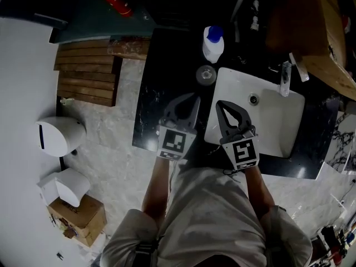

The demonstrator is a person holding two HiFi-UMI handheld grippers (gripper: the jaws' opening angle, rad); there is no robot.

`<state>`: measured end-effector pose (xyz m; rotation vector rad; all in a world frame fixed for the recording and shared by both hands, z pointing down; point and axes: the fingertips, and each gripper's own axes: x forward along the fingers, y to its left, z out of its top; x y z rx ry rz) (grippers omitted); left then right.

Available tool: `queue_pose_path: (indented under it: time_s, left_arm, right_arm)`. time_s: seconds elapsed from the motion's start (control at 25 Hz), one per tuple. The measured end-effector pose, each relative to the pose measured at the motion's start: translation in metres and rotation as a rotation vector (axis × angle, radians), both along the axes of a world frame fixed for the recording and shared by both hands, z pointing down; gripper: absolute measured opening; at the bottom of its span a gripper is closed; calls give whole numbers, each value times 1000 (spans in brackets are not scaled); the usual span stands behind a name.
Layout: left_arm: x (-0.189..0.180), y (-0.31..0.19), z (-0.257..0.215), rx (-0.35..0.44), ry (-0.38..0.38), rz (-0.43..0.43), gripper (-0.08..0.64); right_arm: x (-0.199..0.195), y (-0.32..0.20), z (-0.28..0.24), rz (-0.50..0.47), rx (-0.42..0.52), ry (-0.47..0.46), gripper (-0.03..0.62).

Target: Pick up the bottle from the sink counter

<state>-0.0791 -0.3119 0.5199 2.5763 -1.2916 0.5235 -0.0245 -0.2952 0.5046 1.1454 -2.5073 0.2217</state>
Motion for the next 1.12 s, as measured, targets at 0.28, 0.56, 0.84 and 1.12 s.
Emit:
queue_pose_path:
  time_s: [0.28,0.56,0.84,1.12]
  left_arm:
    - [1,-8,12,-9,3,5,5]
    - [1,-16,29,-46,-22,-1,143]
    - [3,-25,41,-65,-29,-7,181]
    - [7,-34,52,-92,-19,-17,221]
  right_arm:
    - [-2,-5,11,-6,-12,1,-5]
    - [0,-6,18,1,-29,2,-5]
    - [3,-8,23,9,-38,3,-5]
    - [6,-10,26,23,-50,2,-5]
